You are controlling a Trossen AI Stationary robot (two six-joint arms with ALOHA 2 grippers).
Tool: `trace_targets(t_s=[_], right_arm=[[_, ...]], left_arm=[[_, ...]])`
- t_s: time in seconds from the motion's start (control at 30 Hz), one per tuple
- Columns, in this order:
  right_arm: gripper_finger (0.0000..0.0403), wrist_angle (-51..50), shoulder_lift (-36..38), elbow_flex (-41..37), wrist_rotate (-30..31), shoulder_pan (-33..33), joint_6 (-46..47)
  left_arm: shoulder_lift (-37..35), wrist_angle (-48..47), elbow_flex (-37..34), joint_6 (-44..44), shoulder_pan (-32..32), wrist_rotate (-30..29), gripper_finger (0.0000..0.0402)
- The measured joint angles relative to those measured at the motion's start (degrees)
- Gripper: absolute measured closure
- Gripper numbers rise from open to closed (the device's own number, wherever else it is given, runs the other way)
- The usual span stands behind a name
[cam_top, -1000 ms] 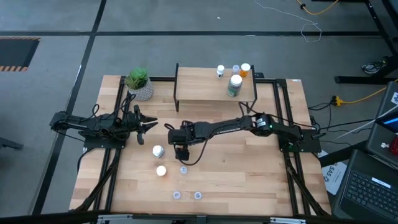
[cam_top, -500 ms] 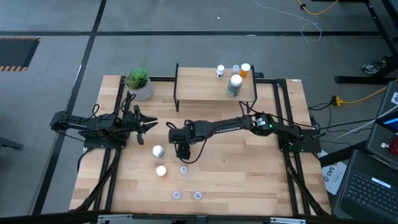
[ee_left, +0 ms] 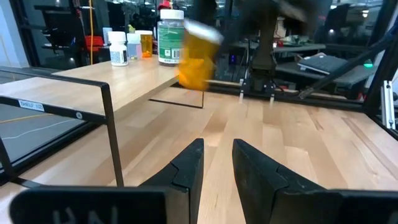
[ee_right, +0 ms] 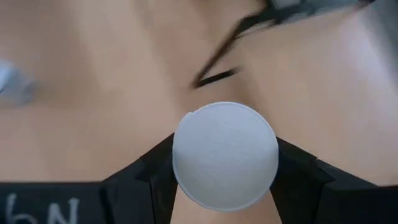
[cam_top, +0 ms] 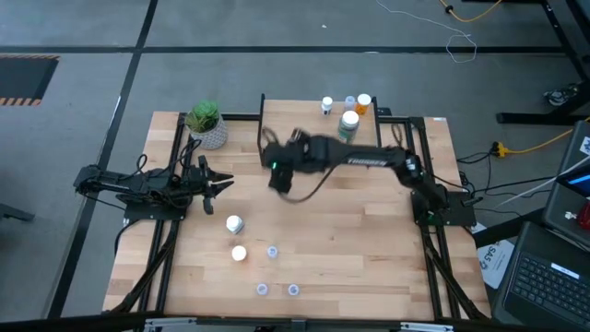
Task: Pick and place medicine bottles onto shelf by color
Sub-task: Put the orange pill bottle on the shelf
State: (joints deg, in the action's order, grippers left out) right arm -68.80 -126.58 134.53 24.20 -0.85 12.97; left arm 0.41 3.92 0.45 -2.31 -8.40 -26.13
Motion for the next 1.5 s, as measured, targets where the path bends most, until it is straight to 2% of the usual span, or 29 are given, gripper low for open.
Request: trace_targets(t_s=[0.17,0.33,0.5,0.7,0.9,1.2,1.5], right_arm=[[0.0199,1.9,4.1,0.5,1.6,-5.0,-5.0],[0.0197,3.8,5.0,0.4,1.5,-13.2,-6.0],[0.0198,5.5,4.0,0.4,-8.5,-21.9,-6.1],[0.0198,4.1,1.3,0.3,-17.2,-29.8,-5.7],[0.0195,3.4,0.3,0.1,-18.3,-31.3,-5.8],[0.0147,1.4,0.0,0.1,-19.9,-31.3,-5.9],[0.0142,5.3,1.9,0.3,-19.9,-31.1,-5.9]], left_arm=[[0.1,0.0,0.0,0.0,0.0,0.0,0.0321],[0.4,0.0,0.0,0.0,0.0,0.0,0.0321],[0.4,0.0,0.0,0.0,0.0,0.0,0.0321],[0.5,0.0,0.0,0.0,0.0,0.0,0.0321],[0.5,0.0,0.0,0.0,0.0,0.0,0.0321],[0.5,0.0,0.0,0.0,0.0,0.0,0.0321],[0.4,0.0,0.0,0.0,0.0,0.0,0.0321]])
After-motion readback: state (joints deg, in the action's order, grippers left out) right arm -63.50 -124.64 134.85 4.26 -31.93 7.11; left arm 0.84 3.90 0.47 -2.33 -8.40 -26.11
